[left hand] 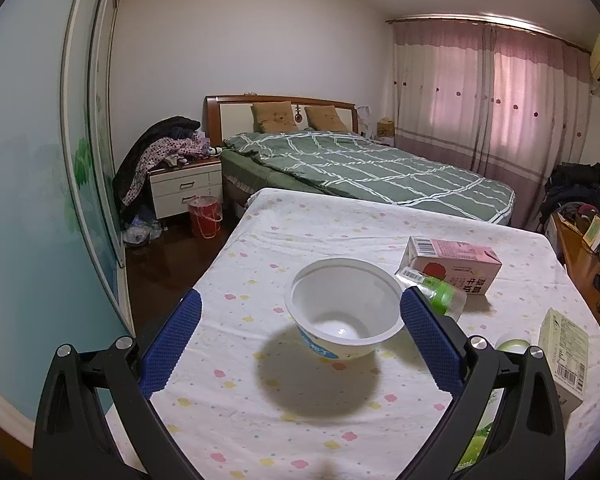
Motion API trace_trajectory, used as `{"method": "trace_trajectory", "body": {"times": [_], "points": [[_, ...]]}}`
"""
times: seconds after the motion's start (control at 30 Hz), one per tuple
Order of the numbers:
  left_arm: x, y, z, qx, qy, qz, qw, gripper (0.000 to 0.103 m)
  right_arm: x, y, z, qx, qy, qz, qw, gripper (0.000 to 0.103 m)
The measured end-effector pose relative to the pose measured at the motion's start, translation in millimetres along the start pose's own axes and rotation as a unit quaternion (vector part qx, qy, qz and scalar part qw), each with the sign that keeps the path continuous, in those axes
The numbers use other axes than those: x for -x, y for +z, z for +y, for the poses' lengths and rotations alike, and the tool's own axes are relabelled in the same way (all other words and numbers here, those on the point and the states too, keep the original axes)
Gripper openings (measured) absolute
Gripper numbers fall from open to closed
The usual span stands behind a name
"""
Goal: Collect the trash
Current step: 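Carry the green bag over the bin and open the right tool, then grasp the green-white plastic bottle with the left tool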
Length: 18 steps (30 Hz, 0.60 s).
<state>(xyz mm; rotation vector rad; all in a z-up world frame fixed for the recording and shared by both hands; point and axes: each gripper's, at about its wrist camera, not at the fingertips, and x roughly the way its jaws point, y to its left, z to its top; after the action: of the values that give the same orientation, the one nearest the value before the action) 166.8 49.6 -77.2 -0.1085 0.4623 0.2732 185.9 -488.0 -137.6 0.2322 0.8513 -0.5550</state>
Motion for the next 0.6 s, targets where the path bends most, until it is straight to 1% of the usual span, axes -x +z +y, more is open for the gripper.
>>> {"method": "trace_trajectory", "body": {"times": [0.03,0.07,0.27,0.3,0.37,0.43,0.57,0.6], "points": [[0.5,0.0,-0.9,0.0,-0.001,0.0,1.0,0.098,-1.6,-0.3,-2.7,-0.004,0.003,0.003,1.0,0.02],[1.1,0.0,-0.8,0.001,-0.002,-0.001,1.0,0.098,-3.0,-0.3,-6.1,-0.01,0.008,0.003,1.0,0.022],[2.7,0.0,-3.2,0.0,-0.018,0.0,0.9998,0.098,-0.5,-0.9,-11.4,-0.027,0.01,-0.002,1.0,0.025],[2.6,0.3,-3.9,0.0,-0.021,0.001,0.9998,0.098,1.4,-0.6,-10.1,-0.028,0.013,-0.002,1.0,0.027],[2.3,-0.1,-5.9,-0.002,-0.033,0.006,0.9994,0.098,5.9,-0.7,-6.6,-0.031,0.023,-0.005,0.999,0.031],[2.8,-0.8,-8.3,-0.004,-0.045,0.008,0.9989,0.098,12.1,-0.9,-0.3,-0.029,0.027,-0.014,0.999,0.038],[5.2,-1.5,-16.3,-0.015,-0.07,0.009,0.9974,0.098,19.7,-3.0,10.4,-0.025,0.038,-0.021,0.999,0.04],[6.4,-1.7,-19.1,-0.019,-0.086,0.012,0.9961,0.098,20.5,-3.3,12.3,-0.024,0.04,-0.021,0.999,0.04]]}}
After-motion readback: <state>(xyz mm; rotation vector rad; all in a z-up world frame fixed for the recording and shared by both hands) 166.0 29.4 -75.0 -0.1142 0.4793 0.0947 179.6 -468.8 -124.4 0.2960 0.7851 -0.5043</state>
